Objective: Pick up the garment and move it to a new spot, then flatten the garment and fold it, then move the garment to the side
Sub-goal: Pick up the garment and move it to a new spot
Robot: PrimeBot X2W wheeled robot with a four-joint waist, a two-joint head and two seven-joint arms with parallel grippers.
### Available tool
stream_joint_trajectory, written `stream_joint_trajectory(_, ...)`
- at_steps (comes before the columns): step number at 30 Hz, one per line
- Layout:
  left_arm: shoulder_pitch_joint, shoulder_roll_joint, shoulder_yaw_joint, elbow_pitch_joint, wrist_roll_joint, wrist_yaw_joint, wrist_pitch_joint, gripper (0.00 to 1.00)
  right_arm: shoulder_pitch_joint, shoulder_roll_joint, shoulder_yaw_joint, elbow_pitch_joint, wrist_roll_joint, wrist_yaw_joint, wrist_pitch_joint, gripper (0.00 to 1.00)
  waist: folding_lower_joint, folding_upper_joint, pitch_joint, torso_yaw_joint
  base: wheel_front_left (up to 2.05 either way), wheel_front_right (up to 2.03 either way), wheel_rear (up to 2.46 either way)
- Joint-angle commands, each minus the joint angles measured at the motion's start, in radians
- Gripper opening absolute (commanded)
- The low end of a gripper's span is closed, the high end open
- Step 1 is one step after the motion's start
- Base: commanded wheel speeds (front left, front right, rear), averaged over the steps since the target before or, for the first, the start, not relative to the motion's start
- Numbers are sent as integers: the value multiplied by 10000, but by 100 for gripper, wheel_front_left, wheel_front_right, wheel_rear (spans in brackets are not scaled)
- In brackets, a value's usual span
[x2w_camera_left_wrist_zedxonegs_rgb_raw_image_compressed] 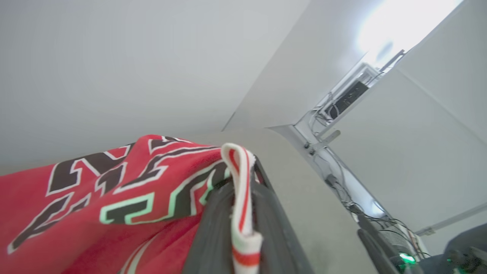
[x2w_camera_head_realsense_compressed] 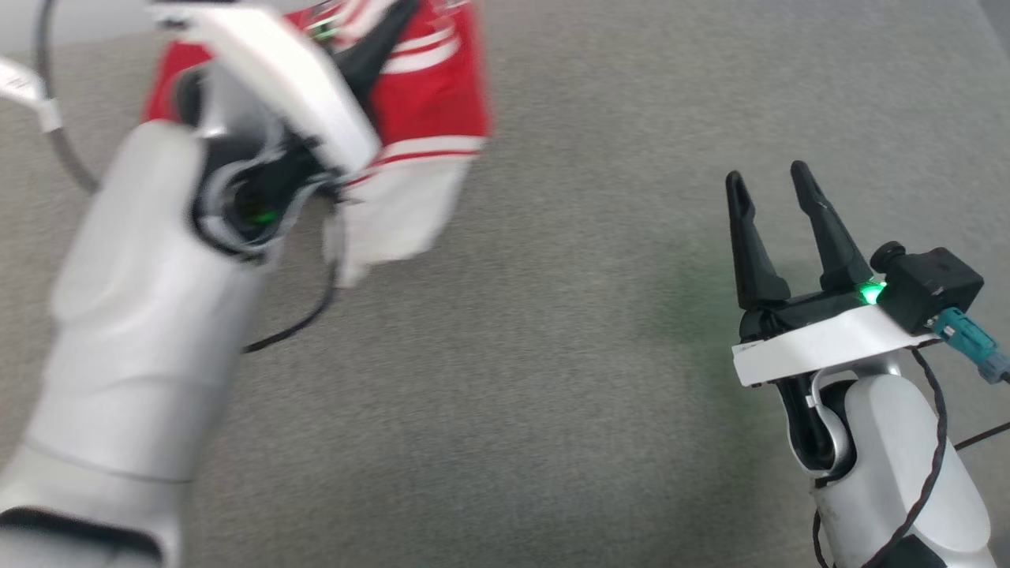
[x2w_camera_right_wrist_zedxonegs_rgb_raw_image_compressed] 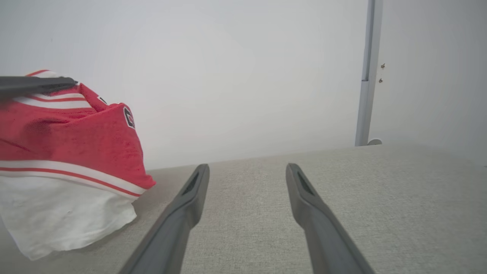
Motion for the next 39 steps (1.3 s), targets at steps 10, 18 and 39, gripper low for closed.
stream_joint_trajectory(10, -1203, -1117, -352, 2260, 235, -1, -693, 0, -87, 427, -332, -82, 291, -3, -45, 100, 0, 0, 677, -1699, 0, 0, 0)
stream_joint_trajectory(18, -1097, -103, -1959, 4042, 1365, -41, -131, 0, 125, 515, -443, -54, 672, -3, -45, 100, 0, 0, 818, -2413, 0, 0, 0)
stream_joint_trajectory(39, -2339, 1487, -7544, 4195, 2095, 2, 230, 76, 0, 514, -76, -111, 1065, -3, -45, 100, 0, 0, 1076, -2246, 0, 0, 0)
